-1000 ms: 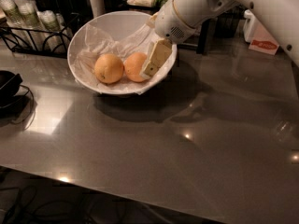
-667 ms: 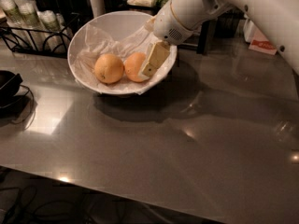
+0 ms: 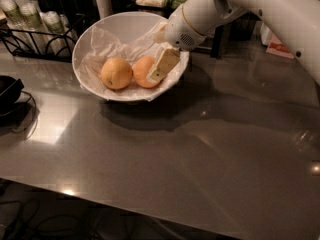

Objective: Pick orange from white bowl

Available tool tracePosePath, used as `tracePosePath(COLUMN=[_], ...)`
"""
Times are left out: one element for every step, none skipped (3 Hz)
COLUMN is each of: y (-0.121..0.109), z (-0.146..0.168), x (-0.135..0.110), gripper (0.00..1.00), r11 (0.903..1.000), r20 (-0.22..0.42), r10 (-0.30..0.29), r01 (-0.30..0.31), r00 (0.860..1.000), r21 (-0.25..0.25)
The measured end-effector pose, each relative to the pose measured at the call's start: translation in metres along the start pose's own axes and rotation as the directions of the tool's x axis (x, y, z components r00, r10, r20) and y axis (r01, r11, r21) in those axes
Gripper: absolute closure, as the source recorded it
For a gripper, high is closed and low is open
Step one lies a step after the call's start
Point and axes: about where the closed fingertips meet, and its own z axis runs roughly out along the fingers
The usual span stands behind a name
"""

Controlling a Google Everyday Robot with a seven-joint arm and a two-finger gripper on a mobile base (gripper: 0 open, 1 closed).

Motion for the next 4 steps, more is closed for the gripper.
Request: tracePosePath(y=[-0.004, -0.007, -0.007, -0.005], z=[0.009, 0.018, 0.029, 0.038], x=[0.002, 0.003, 0.007, 0.011], gripper=[0.2, 0.14, 0.19, 0.22], r11=[0.9999, 0.9998, 0.9995, 0.9992], r20=[-0.015, -0.027, -0.046, -0.062], r10=[-0.009, -0.013, -0.015, -0.012], r01=[0.009, 0.012, 0.014, 0.009], r00=[1.0, 1.0, 0.999, 0.998], r21=[-0.008, -0.017, -0.029, -0.039])
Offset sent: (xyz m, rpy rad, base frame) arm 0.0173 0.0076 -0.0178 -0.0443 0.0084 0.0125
